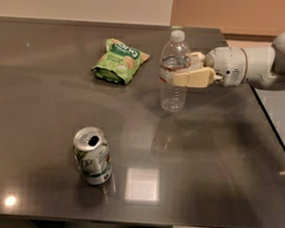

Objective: Place water bottle upright

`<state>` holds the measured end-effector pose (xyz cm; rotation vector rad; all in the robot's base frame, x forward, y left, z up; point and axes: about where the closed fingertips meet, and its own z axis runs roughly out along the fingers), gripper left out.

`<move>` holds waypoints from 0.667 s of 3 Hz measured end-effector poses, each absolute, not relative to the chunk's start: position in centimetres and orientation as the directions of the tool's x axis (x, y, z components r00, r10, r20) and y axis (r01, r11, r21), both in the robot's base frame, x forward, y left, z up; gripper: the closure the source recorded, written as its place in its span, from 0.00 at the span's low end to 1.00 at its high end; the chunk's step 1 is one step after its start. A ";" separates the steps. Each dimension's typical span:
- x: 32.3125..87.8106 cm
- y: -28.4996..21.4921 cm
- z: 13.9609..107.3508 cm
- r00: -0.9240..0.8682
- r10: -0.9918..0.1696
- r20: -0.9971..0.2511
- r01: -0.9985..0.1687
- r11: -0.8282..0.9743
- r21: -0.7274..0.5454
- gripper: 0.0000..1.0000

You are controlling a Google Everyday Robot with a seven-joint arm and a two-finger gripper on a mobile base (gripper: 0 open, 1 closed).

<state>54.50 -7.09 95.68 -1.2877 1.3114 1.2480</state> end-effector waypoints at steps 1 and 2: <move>55.6 -8.2 93.8 -0.056 -0.059 -0.997 -0.998 -0.030 0.058 1.00; 55.8 -8.3 93.4 -0.058 -0.055 -0.997 -0.998 -0.027 0.060 1.00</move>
Offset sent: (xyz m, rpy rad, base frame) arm 0.0118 -0.0179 -0.0223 0.0455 -0.0146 -0.0265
